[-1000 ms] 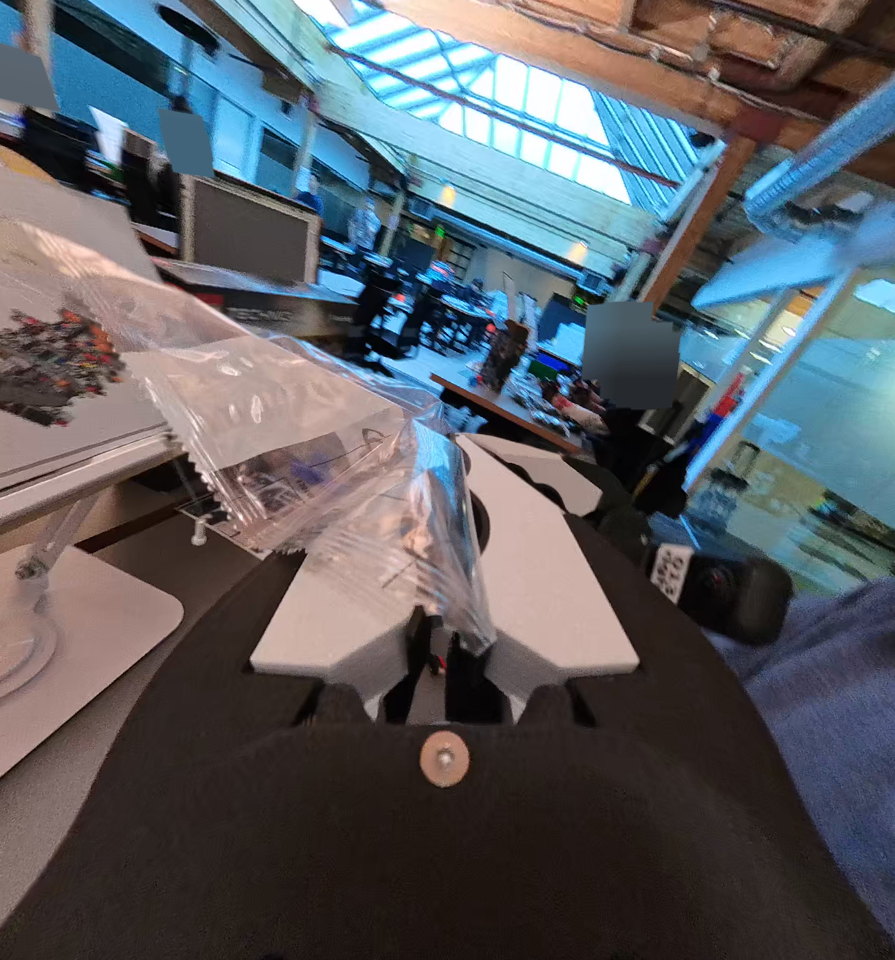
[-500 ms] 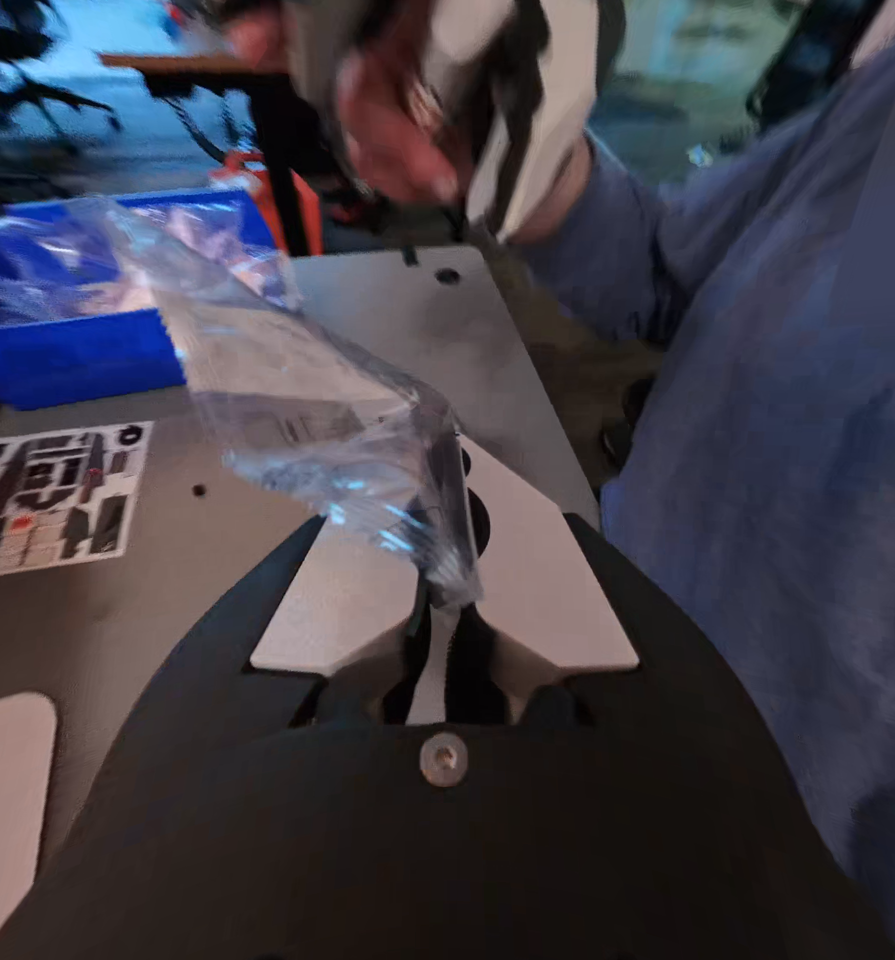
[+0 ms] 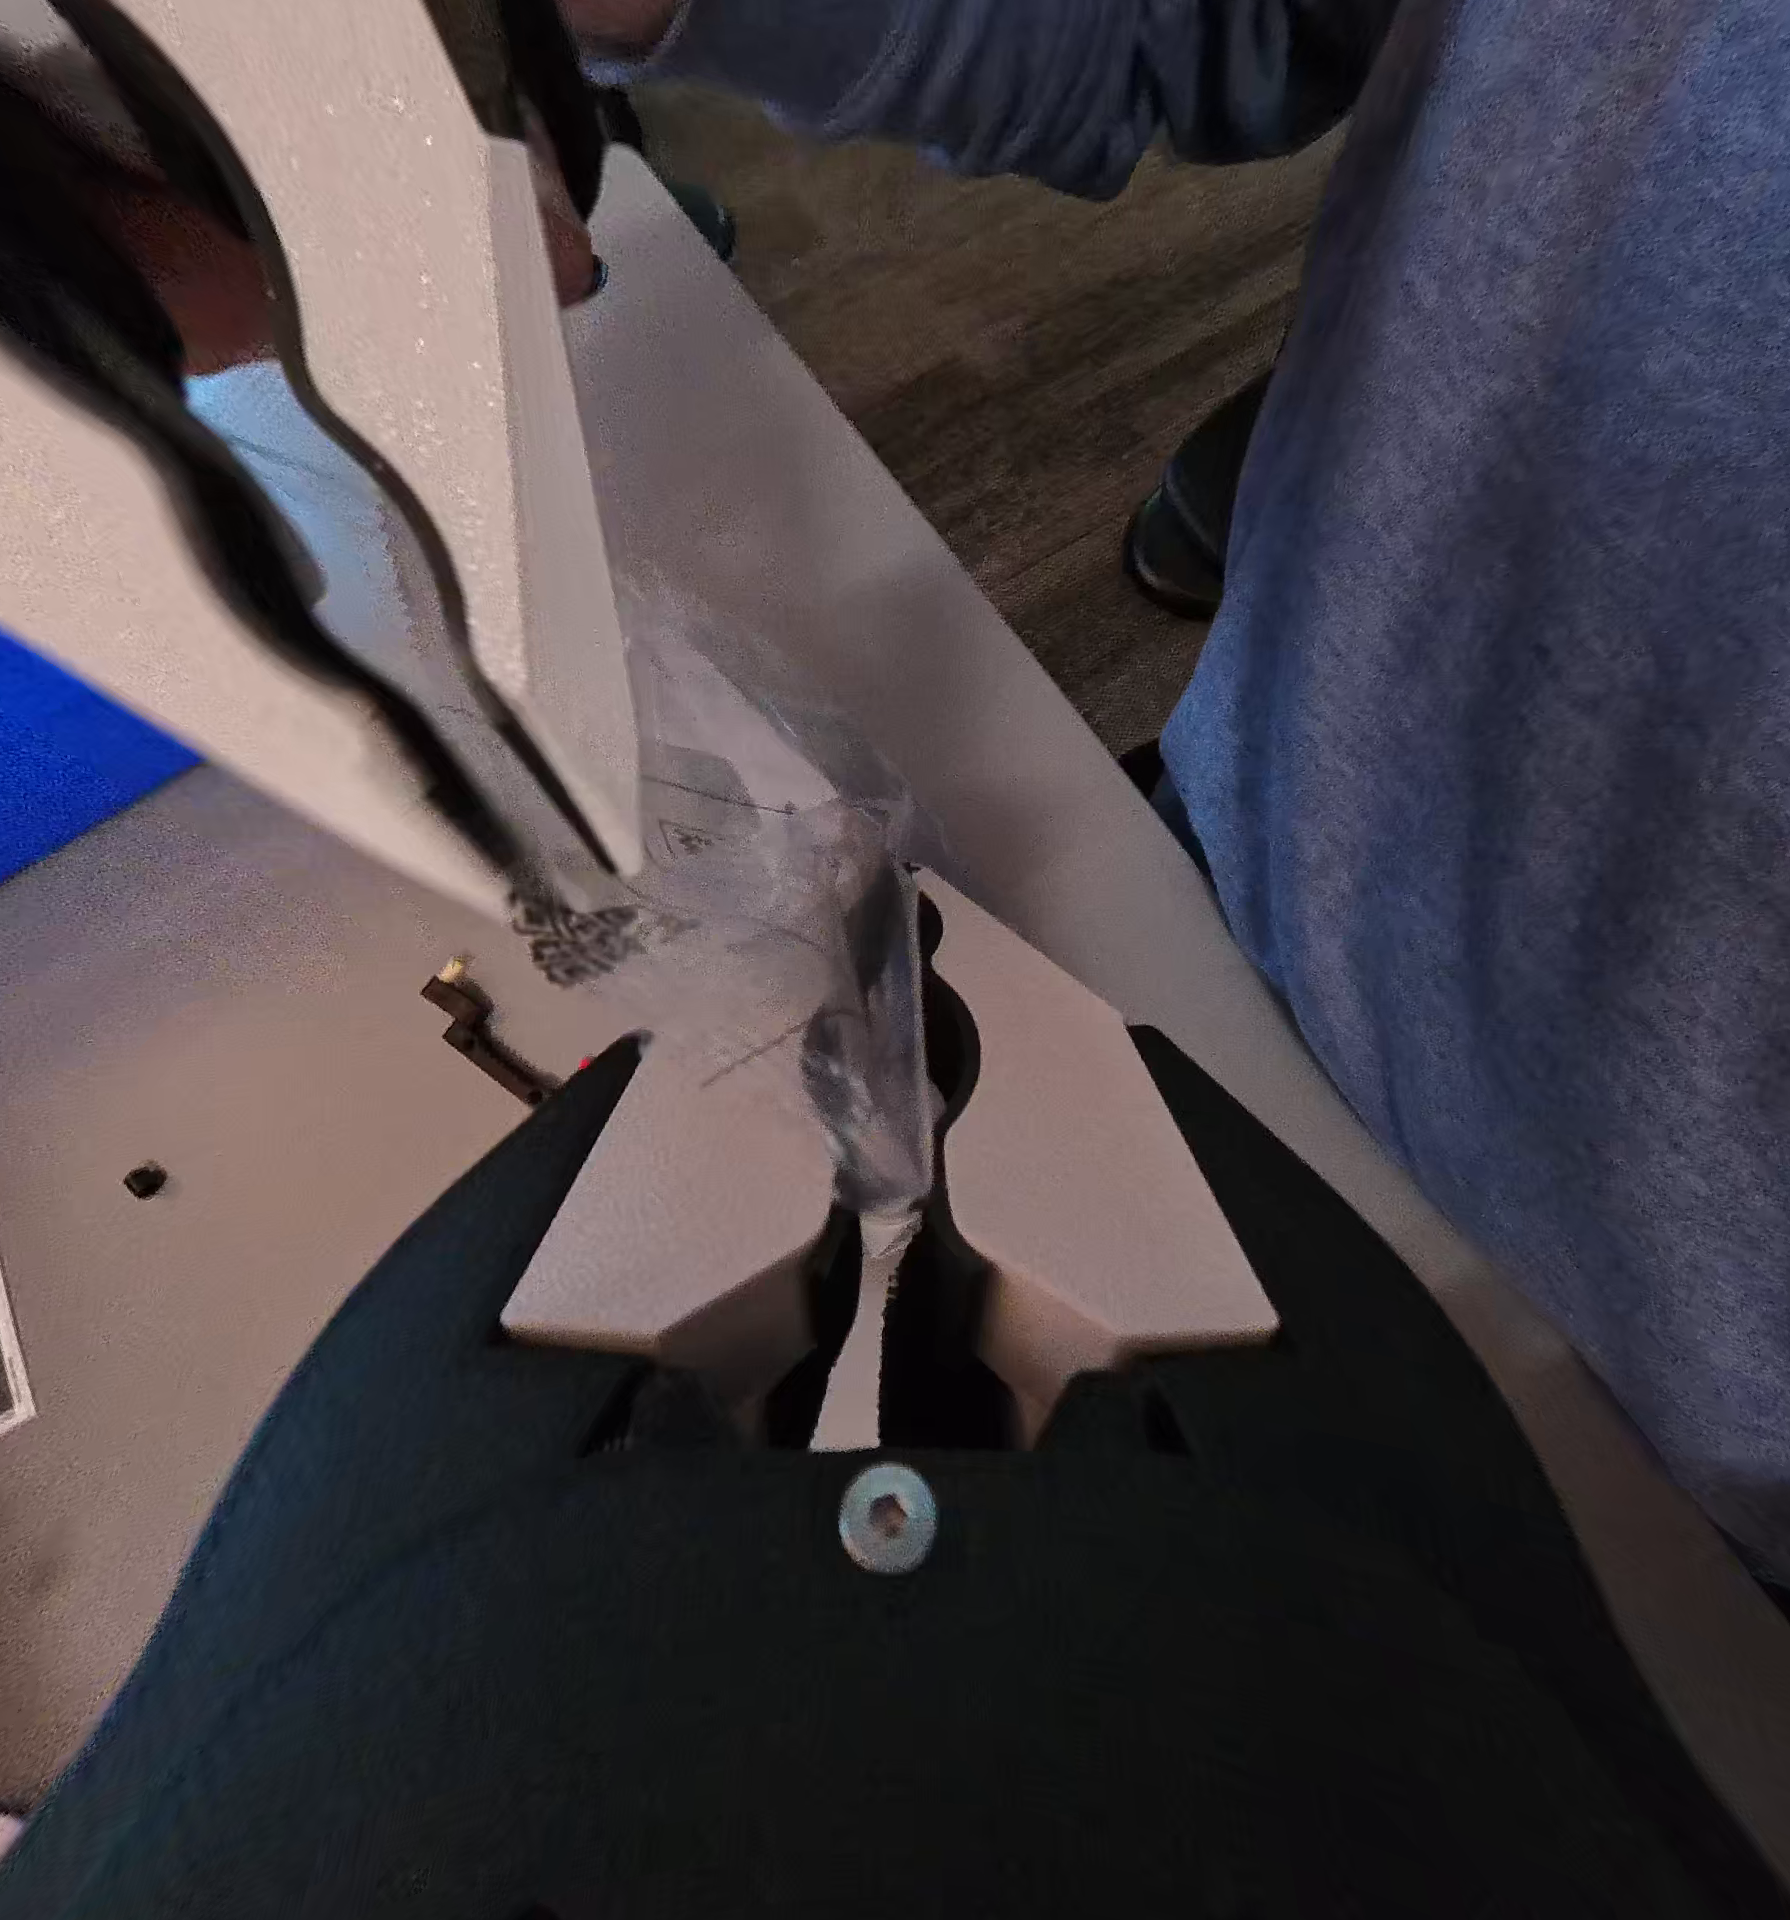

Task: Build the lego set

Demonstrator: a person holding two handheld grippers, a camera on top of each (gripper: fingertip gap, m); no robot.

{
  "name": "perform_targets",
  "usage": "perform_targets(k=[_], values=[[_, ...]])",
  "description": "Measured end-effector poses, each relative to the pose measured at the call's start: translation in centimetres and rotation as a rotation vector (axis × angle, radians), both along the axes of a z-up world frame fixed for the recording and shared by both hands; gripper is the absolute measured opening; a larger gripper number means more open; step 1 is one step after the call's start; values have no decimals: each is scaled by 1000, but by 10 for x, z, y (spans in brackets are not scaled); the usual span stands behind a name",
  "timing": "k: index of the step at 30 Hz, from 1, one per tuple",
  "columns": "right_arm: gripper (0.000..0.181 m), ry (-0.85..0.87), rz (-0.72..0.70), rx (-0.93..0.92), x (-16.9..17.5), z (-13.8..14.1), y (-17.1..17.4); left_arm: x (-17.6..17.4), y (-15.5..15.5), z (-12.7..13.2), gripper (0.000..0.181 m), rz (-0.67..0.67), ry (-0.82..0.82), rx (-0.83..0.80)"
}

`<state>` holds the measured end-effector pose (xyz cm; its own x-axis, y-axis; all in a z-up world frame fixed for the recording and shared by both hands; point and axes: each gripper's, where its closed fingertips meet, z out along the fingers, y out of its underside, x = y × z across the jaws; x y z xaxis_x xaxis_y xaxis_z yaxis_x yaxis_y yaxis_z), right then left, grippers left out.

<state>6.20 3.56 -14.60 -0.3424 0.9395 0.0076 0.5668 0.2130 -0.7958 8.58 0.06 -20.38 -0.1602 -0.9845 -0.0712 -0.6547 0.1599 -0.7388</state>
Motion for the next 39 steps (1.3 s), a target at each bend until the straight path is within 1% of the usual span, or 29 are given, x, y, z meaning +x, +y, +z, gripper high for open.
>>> perform_targets(k=[2,4,5,6,9,11,12,13,16,18,20,21,22,26,29,31,34,39], values=[[0,-4,-4,-15,-1,-1,0,-4,4,-4,6,37,-4,-21],[0,-6,-21,-16,0,-1,4,-10,11,-8,10,107,-21,-75],[0,-20,-35,-11,1,-3,8,-16,16,-10,20,151,-22,-92],[0,-39,-45,-7,1,-6,11,-21,20,-9,18,178,-41,-102],[0,-79,-61,-24,0,-15,17,-35,30,-2,29,260,-104,-126],[0,-91,-79,-36,-3,-19,22,-40,39,11,37,315,-171,-119],[0,-97,-86,-44,-4,-20,24,-40,43,20,35,337,-215,-110],[0,-101,-91,-49,-5,-20,26,-41,47,27,28,356,-251,-106],[0,-128,-106,-63,-7,-24,30,-42,61,31,0,410,-285,-104],[0,-137,-141,-33,-10,-27,38,-44,67,27,0,431,-294,-130],[19,-124,-176,-4,-14,-25,43,-43,68,26,0,422,-306,-143],[21,-115,-177,16,-16,-22,42,-43,69,26,0,426,-307,-144],[21,-113,-170,44,-19,-22,41,-42,68,26,0,411,-309,-148],[0,-108,-148,118,-29,-26,39,-42,68,26,0,398,-298,-139],[0,-77,-148,140,-31,-25,40,-46,74,26,0,431,-309,-146],[0,-66,-162,149,-31,-25,41,-47,78,32,8,458,-354,-148],[0,-52,-176,143,-32,-25,42,-48,79,39,6,468,-401,-148],[0,-42,-188,142,-32,-26,42,-47,78,36,0,459,-393,-187]])
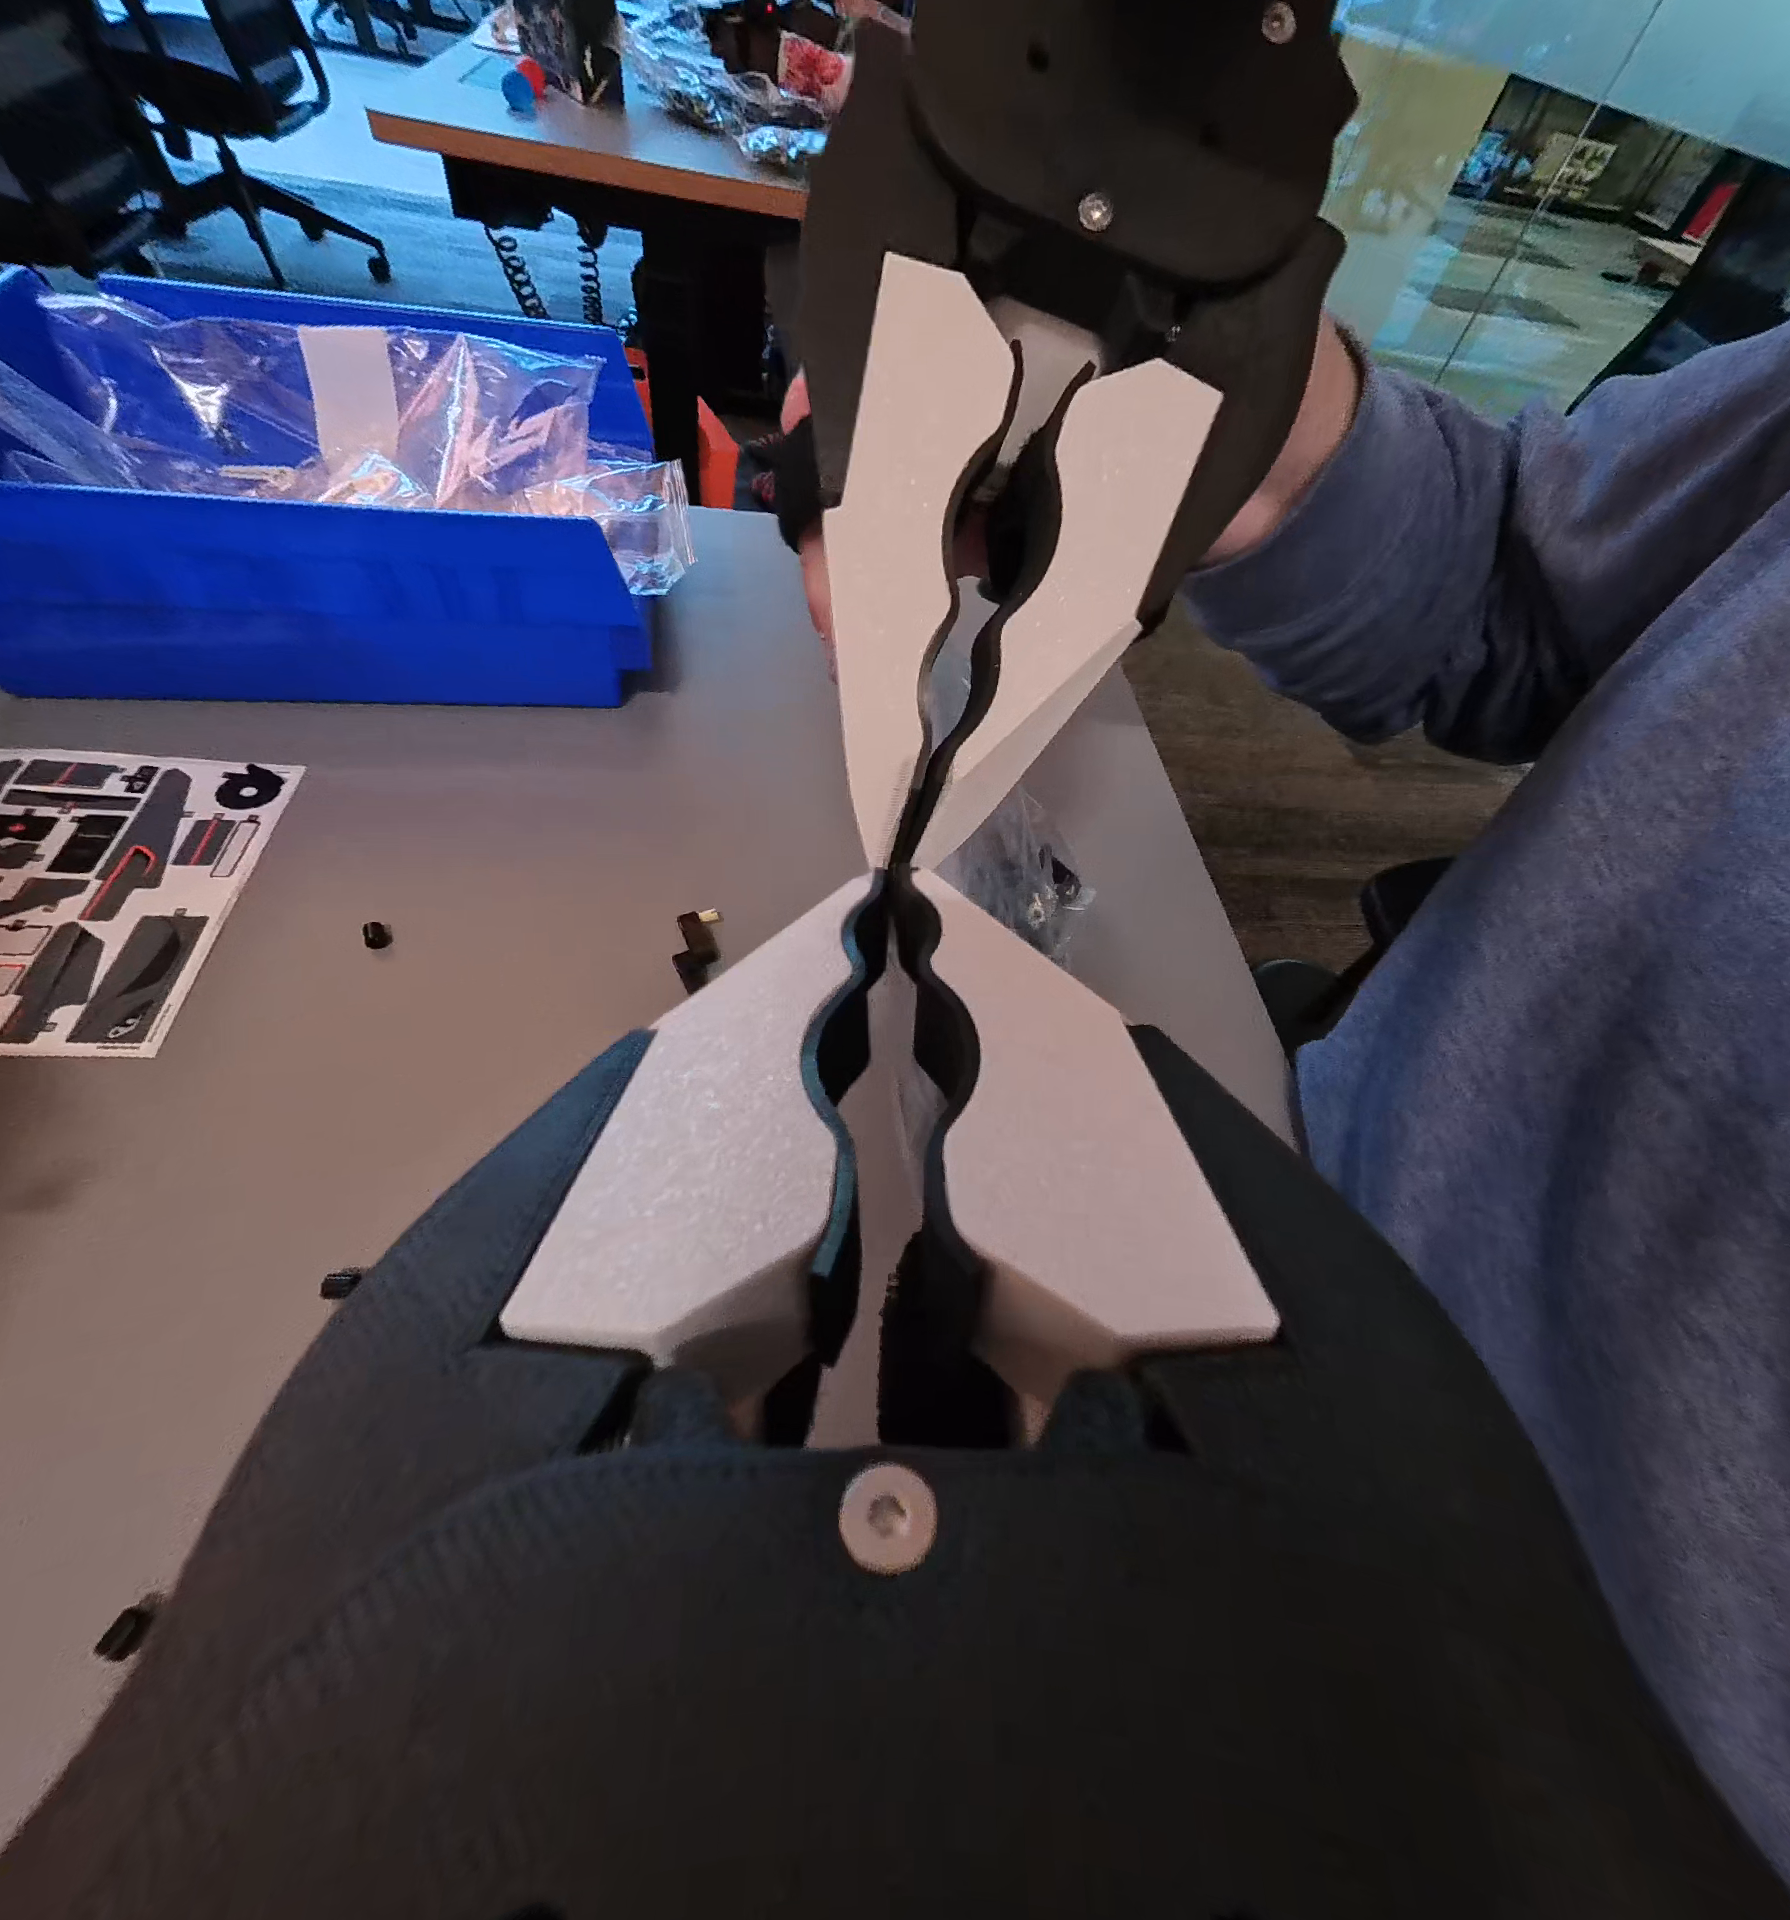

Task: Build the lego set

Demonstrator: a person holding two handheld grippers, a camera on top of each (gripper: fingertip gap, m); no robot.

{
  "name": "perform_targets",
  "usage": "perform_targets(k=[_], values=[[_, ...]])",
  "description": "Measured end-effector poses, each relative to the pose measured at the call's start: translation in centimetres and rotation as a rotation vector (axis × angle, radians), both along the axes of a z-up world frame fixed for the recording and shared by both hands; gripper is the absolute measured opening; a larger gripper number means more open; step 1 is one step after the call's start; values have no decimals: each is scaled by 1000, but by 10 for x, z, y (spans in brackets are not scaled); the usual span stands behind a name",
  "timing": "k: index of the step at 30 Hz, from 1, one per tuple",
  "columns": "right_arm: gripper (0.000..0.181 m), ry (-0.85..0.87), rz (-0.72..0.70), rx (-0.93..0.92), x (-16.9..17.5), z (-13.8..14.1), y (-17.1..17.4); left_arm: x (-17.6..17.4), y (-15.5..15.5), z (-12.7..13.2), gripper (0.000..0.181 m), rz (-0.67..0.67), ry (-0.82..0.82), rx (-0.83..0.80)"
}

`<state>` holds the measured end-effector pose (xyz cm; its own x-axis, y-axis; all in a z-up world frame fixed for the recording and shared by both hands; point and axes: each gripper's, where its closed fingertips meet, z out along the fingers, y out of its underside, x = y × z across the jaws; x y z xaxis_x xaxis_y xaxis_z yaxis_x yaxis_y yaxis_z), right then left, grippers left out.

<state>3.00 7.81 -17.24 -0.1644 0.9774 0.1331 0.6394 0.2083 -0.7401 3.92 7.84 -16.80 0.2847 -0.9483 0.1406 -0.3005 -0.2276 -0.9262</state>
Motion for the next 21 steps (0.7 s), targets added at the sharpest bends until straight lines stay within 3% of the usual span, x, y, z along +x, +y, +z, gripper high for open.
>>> perform_targets(k=[12,21], values=[[0,18,-76,237,-4,-2,5,-4,3,-3,0,9,31,-39],[0,-6,-101,218,-5,1,3,-4,1,0,0,-22,122,16]])
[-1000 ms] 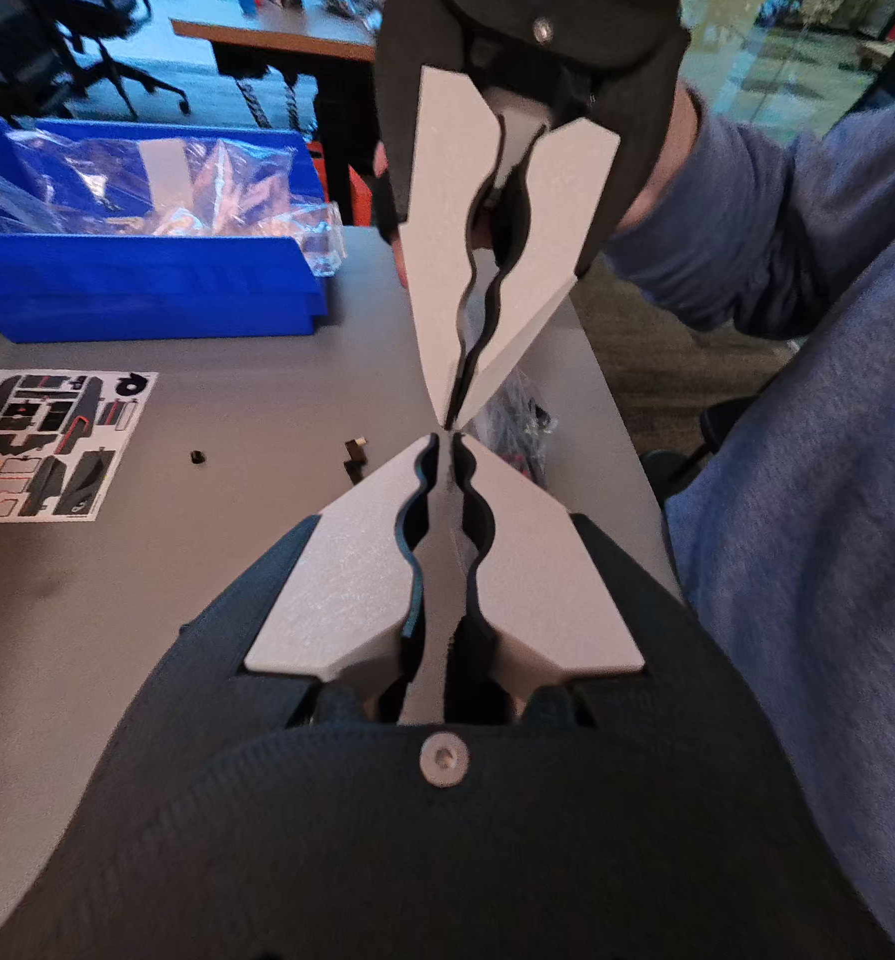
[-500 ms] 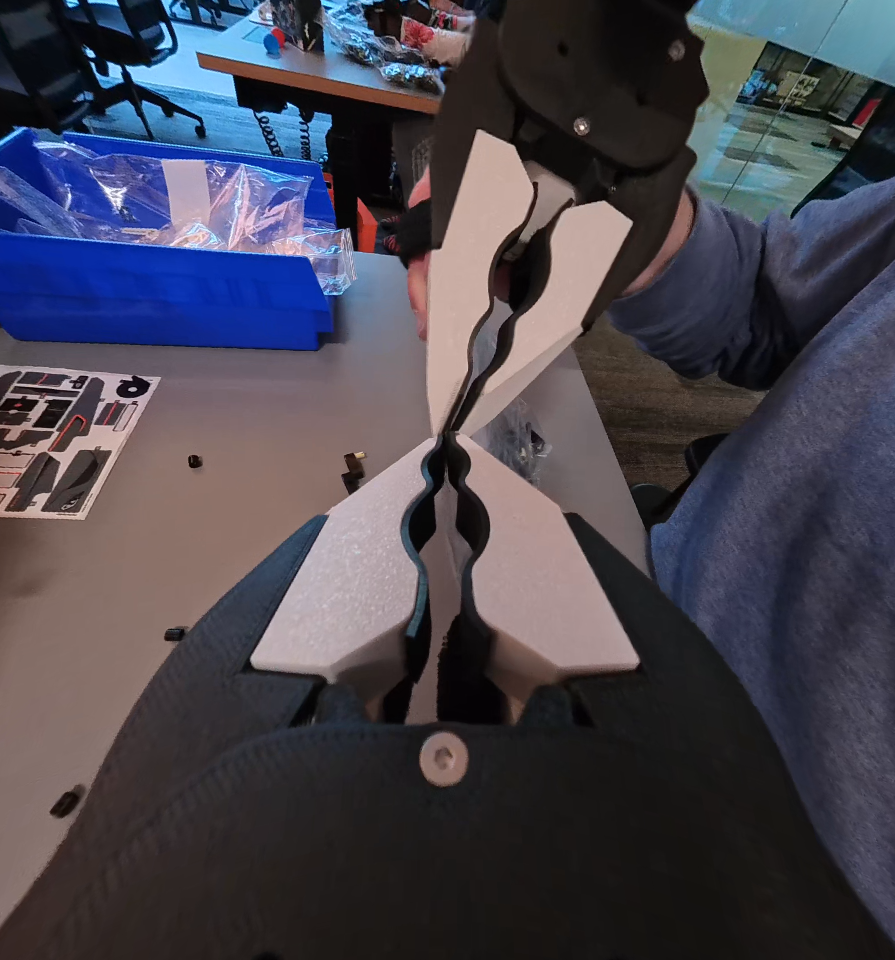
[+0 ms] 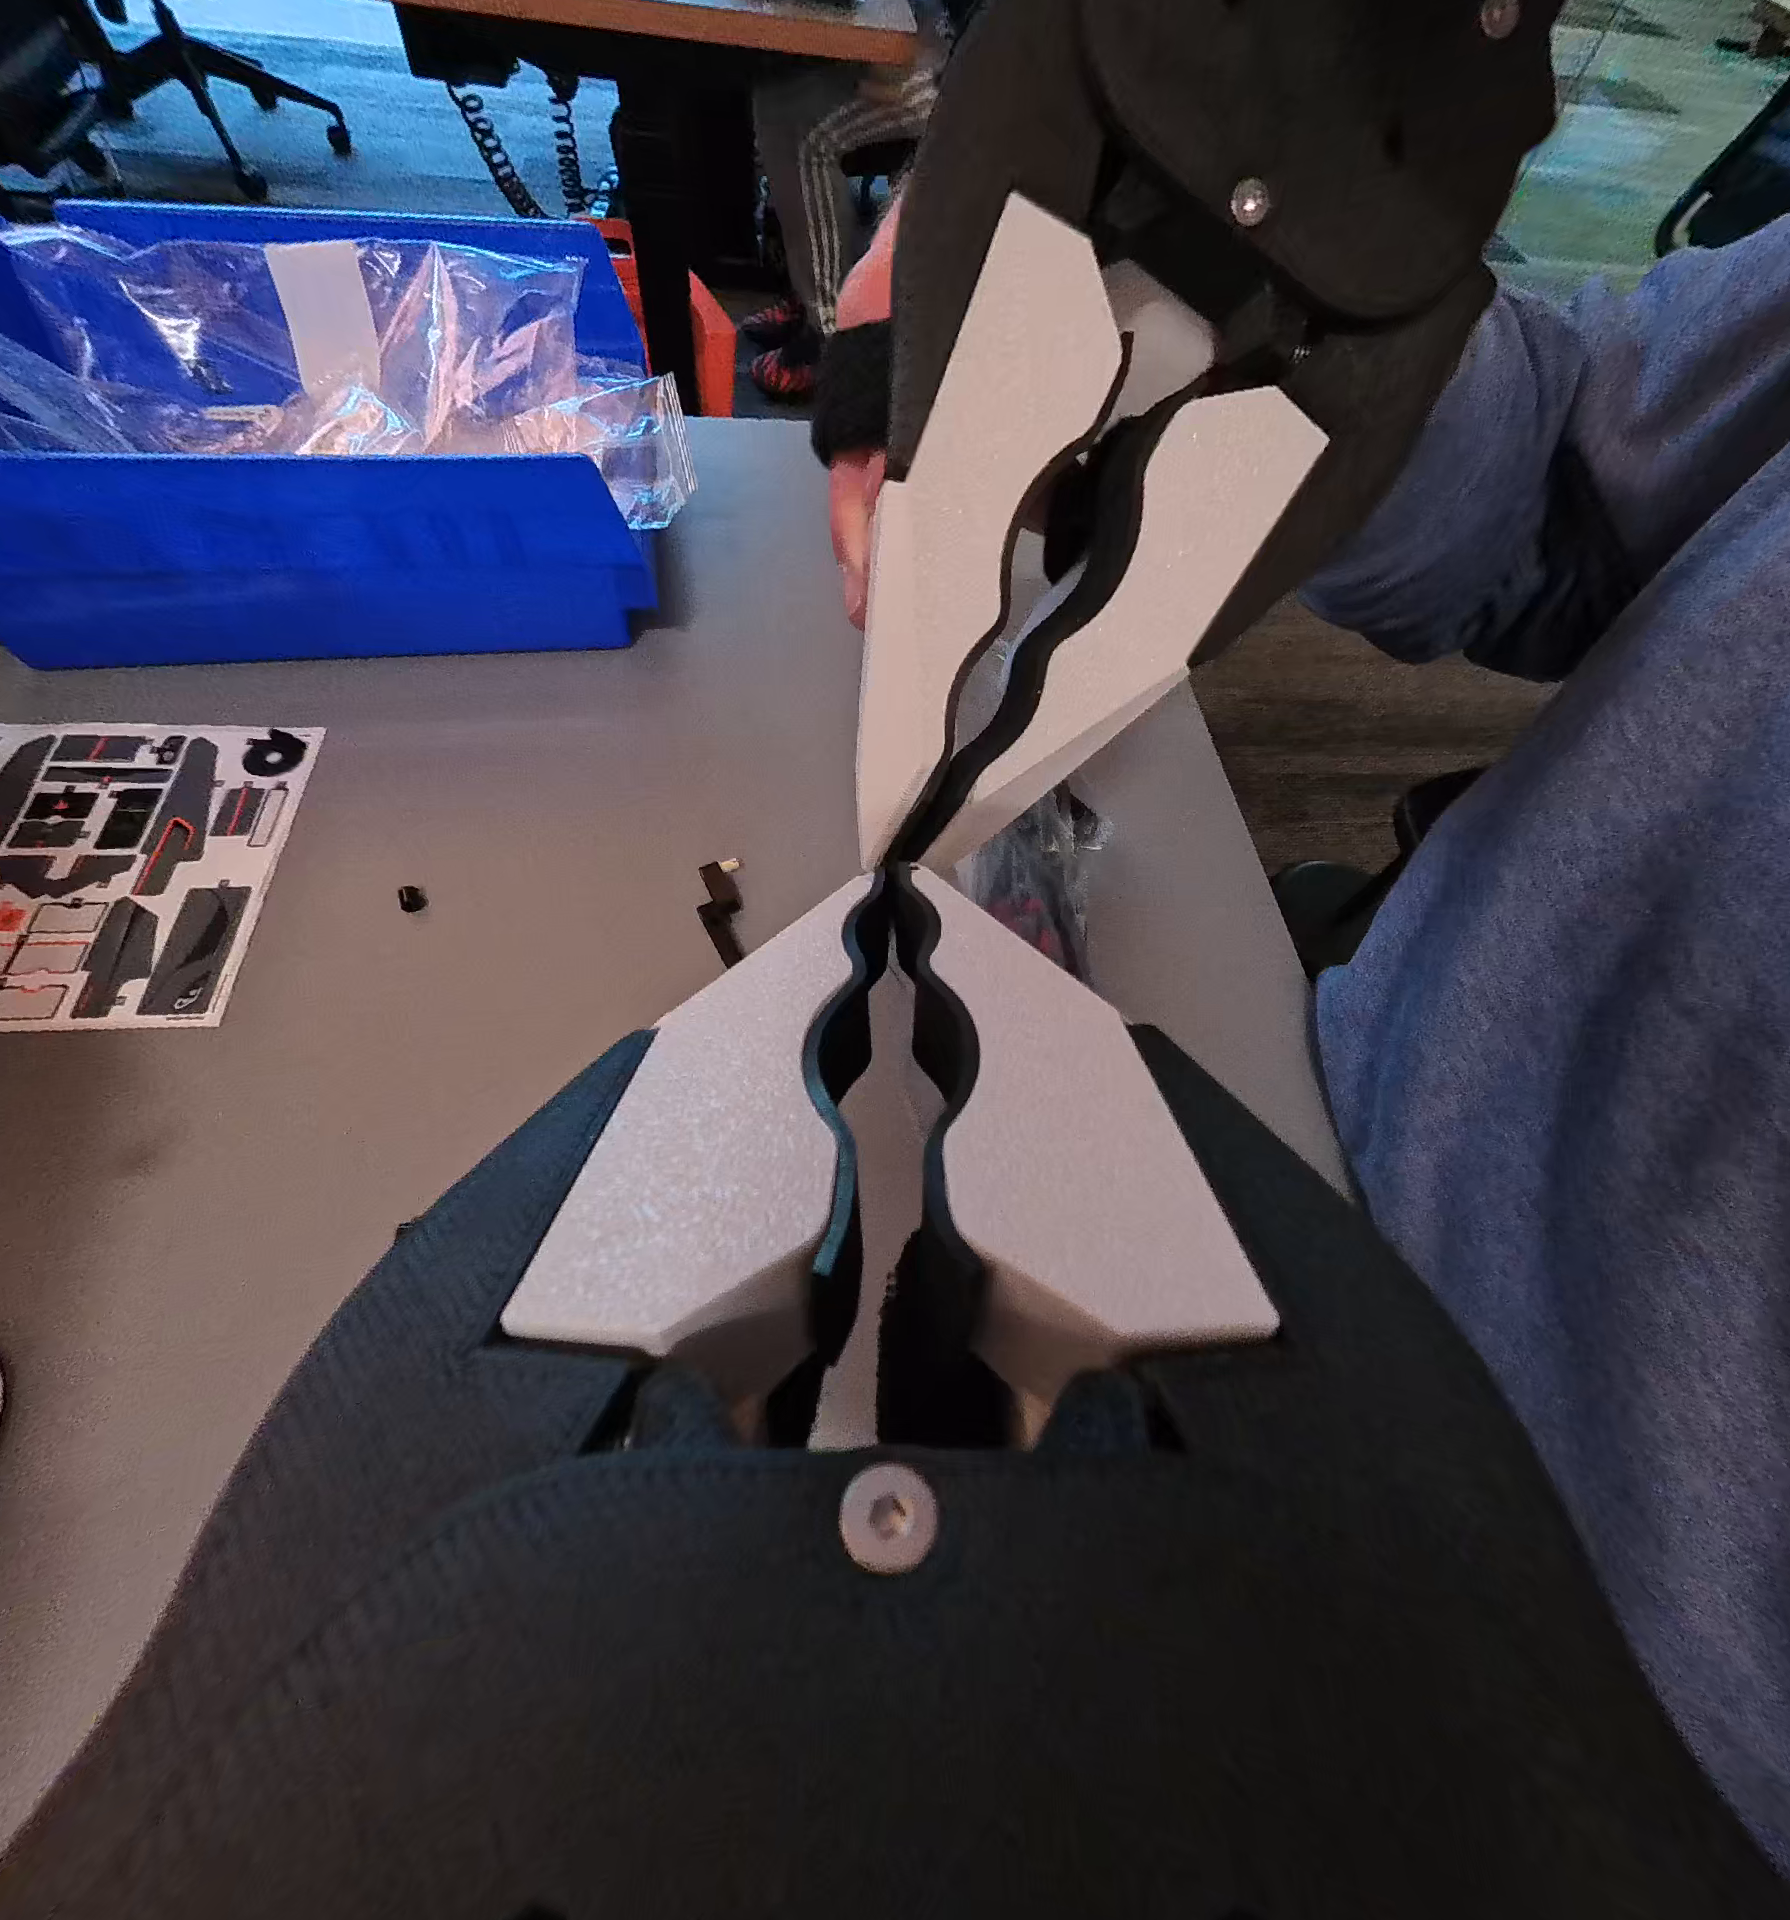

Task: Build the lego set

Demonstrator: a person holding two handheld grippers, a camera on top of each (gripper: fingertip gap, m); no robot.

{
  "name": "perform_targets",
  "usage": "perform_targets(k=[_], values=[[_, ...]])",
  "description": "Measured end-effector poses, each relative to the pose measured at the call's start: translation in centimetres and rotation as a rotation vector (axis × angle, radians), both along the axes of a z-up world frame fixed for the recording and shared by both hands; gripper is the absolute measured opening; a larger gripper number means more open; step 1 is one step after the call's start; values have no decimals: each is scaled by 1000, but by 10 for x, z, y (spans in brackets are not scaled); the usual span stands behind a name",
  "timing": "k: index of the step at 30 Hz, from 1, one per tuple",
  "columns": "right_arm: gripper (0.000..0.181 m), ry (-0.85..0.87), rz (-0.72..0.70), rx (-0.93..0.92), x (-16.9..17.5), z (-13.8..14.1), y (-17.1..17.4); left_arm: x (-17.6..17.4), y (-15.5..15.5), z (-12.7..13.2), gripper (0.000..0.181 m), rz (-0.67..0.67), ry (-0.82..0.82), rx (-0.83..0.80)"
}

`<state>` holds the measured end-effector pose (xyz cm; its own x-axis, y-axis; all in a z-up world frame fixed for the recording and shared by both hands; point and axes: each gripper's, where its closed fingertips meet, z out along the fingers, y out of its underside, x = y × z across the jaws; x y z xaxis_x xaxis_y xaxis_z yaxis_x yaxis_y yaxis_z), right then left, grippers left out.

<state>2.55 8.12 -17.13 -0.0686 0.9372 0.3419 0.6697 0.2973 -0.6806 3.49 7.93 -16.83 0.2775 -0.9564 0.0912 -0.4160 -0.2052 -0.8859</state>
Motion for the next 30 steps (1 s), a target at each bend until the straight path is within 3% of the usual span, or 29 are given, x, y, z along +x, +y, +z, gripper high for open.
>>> perform_targets(k=[16,30], values=[[0,66,0,-112,1,3,2,-1,2,7,0,37,-36,37],[0,83,20,-33,0,8,2,0,3,8,0,43,-58,13]])
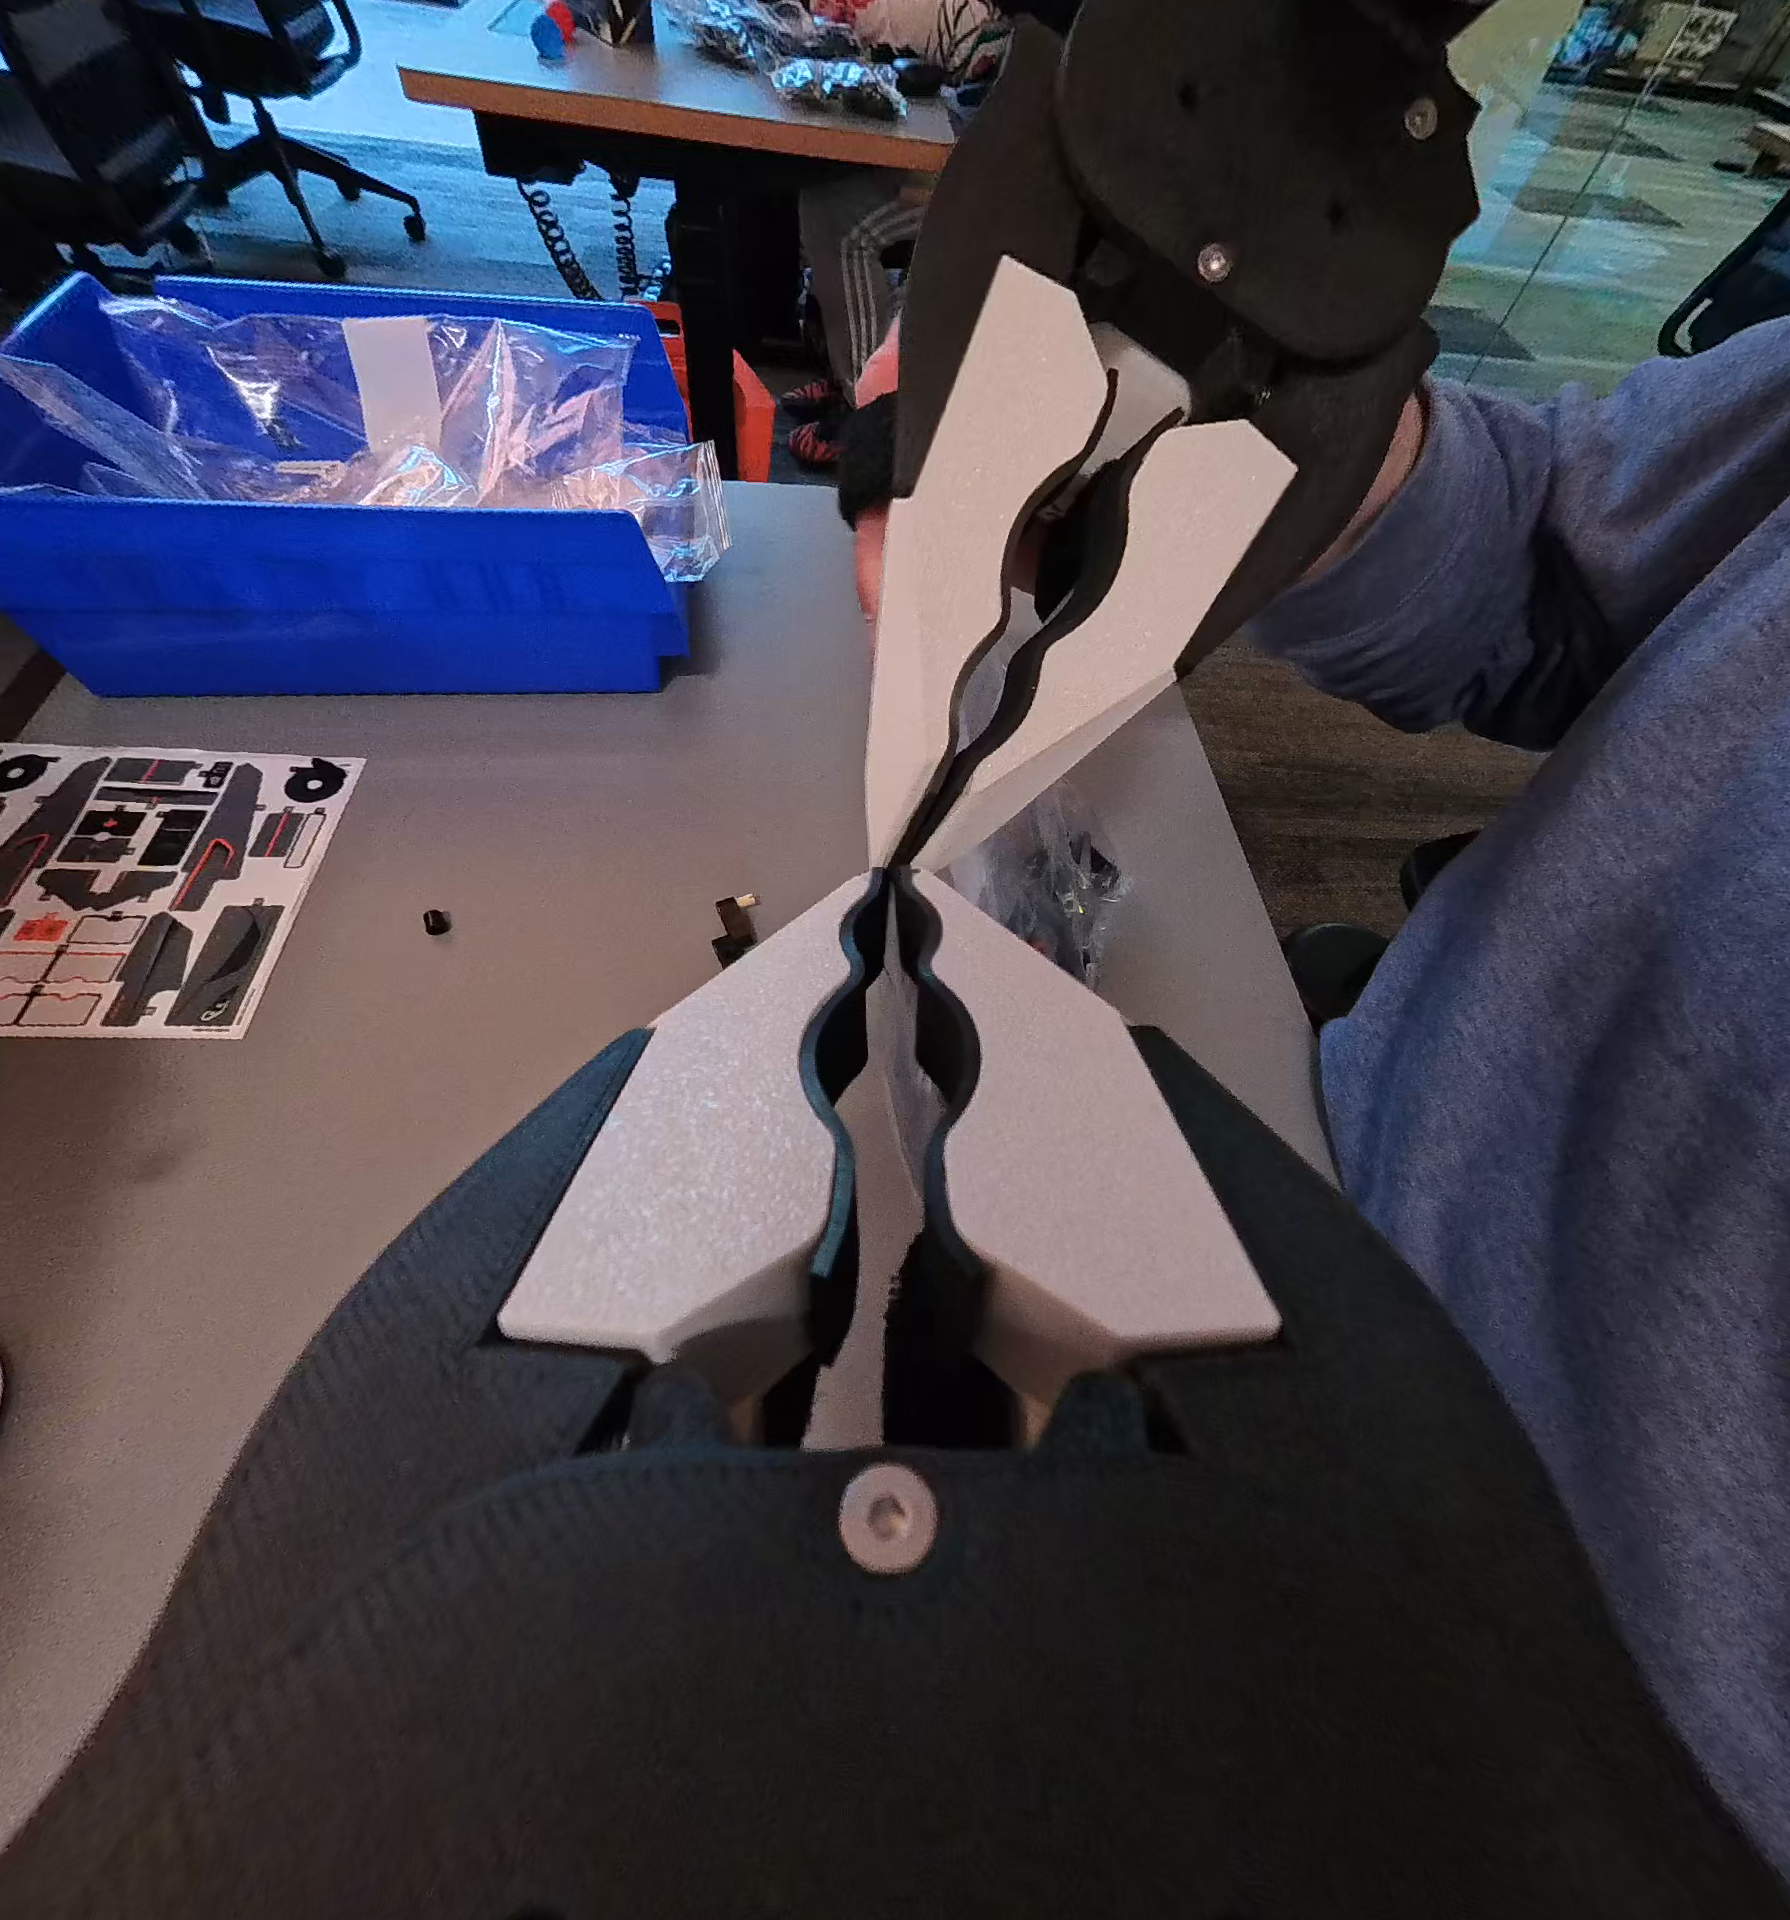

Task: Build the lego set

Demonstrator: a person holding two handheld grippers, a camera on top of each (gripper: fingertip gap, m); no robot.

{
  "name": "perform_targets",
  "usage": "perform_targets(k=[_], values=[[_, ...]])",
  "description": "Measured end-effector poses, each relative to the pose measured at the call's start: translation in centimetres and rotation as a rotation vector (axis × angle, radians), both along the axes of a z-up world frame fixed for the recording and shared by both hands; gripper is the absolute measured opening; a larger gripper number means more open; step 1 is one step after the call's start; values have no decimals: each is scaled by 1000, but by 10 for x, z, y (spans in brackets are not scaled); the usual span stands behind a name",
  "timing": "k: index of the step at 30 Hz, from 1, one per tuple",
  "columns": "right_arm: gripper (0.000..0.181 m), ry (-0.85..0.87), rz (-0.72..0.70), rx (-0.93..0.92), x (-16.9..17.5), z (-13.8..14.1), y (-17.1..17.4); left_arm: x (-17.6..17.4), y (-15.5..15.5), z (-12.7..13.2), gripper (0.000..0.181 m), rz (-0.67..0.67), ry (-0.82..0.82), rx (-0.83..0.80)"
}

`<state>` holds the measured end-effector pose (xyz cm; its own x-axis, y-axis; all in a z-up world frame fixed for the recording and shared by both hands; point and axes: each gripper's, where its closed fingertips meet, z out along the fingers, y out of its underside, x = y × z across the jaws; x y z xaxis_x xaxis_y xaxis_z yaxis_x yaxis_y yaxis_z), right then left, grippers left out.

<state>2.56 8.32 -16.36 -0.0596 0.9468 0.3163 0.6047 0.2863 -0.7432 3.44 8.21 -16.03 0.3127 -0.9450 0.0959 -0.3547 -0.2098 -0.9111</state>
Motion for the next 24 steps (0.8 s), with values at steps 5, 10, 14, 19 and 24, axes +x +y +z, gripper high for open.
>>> perform_targets(k=[5,10,14,19,24], values=[[0,6,-6,8,0,-1,1,-1,0,-5,0,7,49,11],[0,10,-11,31,0,-1,1,-1,1,-4,0,3,44,-16],[0,5,-34,134,0,-1,5,-1,5,-4,0,21,-15,-90],[0,-27,-70,337,-1,-8,13,-2,13,-11,0,50,-85,-218],[0,-36,-131,413,-2,-27,31,-3,31,-30,0,147,-127,-312]])
